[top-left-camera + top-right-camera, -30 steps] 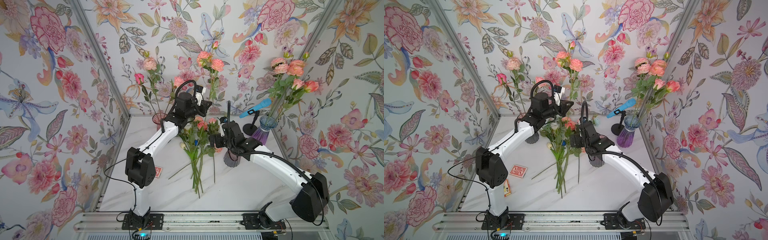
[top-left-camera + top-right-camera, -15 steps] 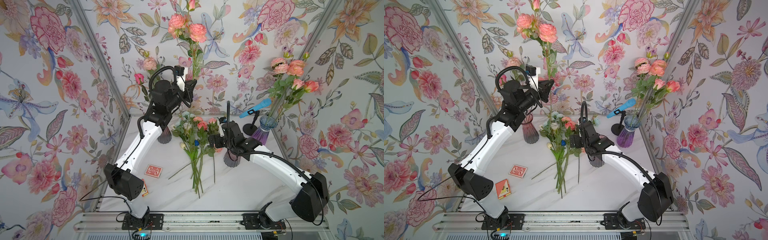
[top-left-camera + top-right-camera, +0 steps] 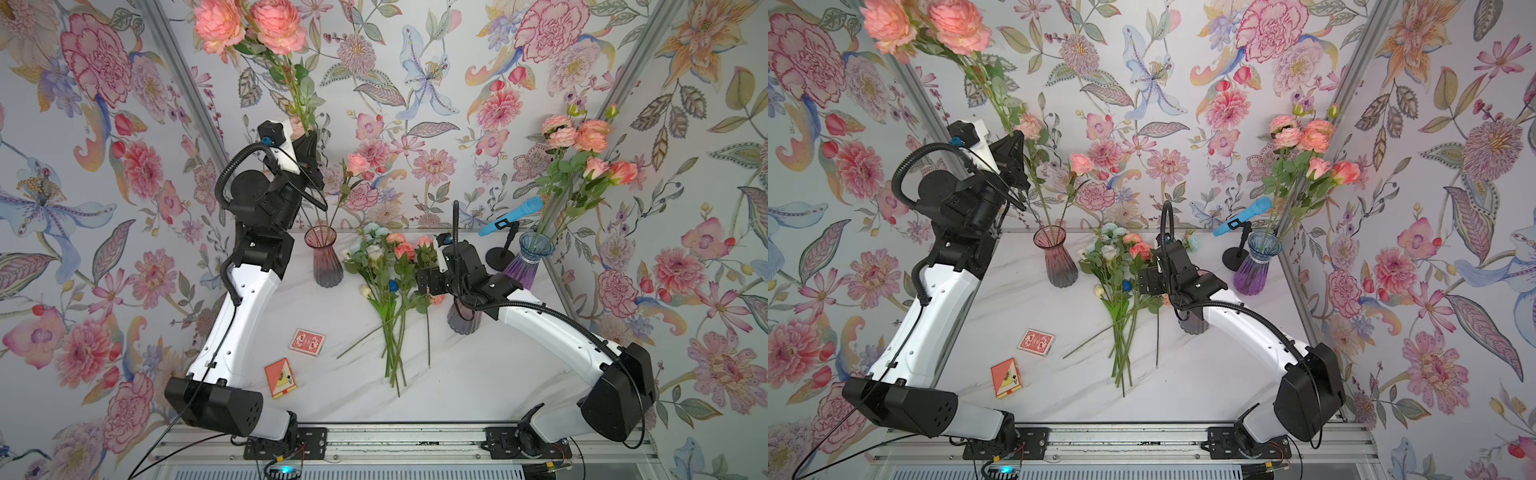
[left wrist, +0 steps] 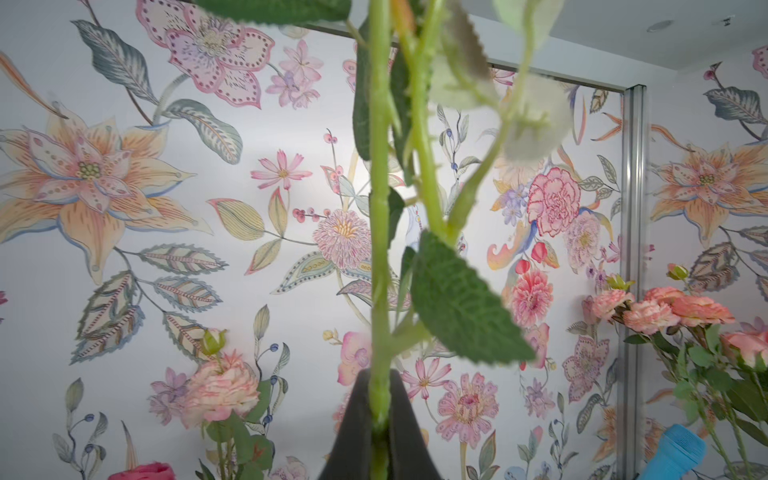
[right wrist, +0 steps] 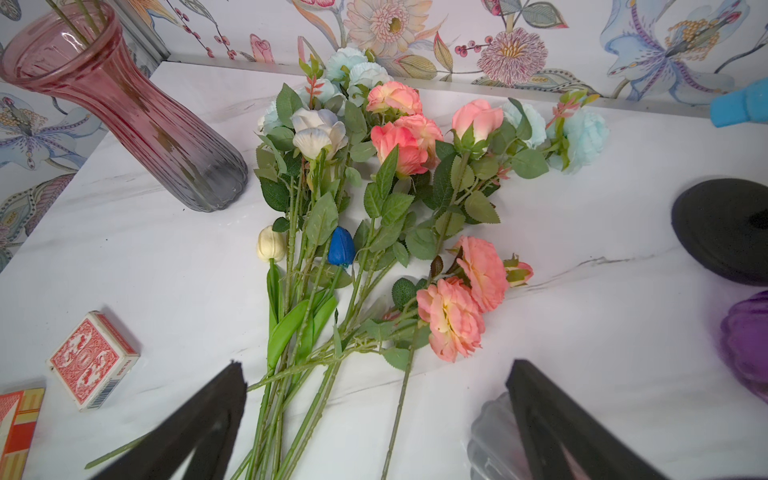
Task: Place the pink flowers into the vase
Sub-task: Place the flower in the vase.
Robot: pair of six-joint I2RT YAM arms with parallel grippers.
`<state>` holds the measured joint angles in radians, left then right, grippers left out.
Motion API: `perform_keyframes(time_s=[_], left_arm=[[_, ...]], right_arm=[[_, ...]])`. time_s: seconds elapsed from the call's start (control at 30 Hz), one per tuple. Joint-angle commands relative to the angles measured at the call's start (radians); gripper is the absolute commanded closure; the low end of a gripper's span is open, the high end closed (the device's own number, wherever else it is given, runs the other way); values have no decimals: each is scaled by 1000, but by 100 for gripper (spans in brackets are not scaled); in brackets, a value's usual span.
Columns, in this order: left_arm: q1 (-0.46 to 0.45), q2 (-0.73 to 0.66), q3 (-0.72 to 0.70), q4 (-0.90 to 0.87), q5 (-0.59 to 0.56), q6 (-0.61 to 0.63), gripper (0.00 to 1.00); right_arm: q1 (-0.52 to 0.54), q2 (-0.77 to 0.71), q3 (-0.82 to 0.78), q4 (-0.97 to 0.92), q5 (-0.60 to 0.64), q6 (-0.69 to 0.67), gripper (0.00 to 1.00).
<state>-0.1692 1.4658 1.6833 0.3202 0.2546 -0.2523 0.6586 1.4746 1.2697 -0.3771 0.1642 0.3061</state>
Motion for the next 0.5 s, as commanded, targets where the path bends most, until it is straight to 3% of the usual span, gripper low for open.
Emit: perform_keyframes(time_s=[0.0, 0.47], left_arm=[[39, -7, -49, 127, 5, -18, 100], [119, 77, -190, 359, 37, -75, 100]], right_arm=[[-2, 6, 32, -3, -9, -2, 0], [0, 15, 51, -3, -11, 4, 1]])
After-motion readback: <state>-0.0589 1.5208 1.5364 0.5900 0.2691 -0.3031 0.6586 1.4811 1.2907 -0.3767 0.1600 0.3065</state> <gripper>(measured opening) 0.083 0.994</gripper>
